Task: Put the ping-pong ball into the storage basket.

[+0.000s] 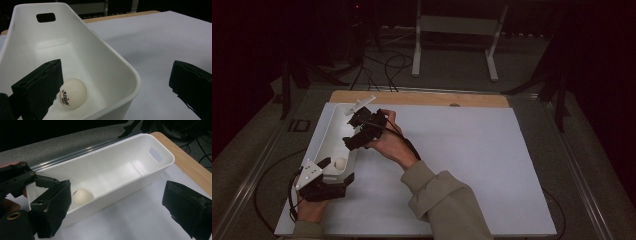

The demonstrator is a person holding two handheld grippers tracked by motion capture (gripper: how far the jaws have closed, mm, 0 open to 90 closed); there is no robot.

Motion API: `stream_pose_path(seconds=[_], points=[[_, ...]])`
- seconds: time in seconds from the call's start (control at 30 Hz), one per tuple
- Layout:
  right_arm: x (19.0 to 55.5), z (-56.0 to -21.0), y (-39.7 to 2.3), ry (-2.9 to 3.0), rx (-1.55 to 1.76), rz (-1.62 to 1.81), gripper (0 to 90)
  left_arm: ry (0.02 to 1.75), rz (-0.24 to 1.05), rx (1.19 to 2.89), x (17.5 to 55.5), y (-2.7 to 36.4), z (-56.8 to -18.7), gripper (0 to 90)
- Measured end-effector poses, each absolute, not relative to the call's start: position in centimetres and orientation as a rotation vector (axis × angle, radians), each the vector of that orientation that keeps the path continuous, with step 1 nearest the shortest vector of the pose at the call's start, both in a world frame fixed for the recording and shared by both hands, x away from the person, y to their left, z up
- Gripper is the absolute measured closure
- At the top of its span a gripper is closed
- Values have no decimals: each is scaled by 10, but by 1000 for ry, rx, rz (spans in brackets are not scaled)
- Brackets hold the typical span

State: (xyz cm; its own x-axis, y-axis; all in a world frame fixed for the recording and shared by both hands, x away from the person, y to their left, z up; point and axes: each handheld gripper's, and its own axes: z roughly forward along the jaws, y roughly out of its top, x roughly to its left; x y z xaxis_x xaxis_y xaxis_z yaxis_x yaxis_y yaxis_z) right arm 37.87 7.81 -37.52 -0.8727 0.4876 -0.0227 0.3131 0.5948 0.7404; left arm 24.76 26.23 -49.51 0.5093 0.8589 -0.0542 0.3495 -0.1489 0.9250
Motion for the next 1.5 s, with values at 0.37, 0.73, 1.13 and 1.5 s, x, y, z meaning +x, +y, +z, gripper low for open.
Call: stream_pose_path(seconds=[0.37,0.73,1.13,1.5], points=[[378,-375,55,2582,663,1162,81,1025,628,1734,248,262,-495,0],[376,-379,30,2559,679,1164,82,1025,629,1737,248,262,-495,0],[374,-388,-5,2533,722,1166,81,1026,631,1738,248,262,-495,0],[372,-395,-30,2510,766,1165,82,1026,632,1737,248,262,-495,0]])
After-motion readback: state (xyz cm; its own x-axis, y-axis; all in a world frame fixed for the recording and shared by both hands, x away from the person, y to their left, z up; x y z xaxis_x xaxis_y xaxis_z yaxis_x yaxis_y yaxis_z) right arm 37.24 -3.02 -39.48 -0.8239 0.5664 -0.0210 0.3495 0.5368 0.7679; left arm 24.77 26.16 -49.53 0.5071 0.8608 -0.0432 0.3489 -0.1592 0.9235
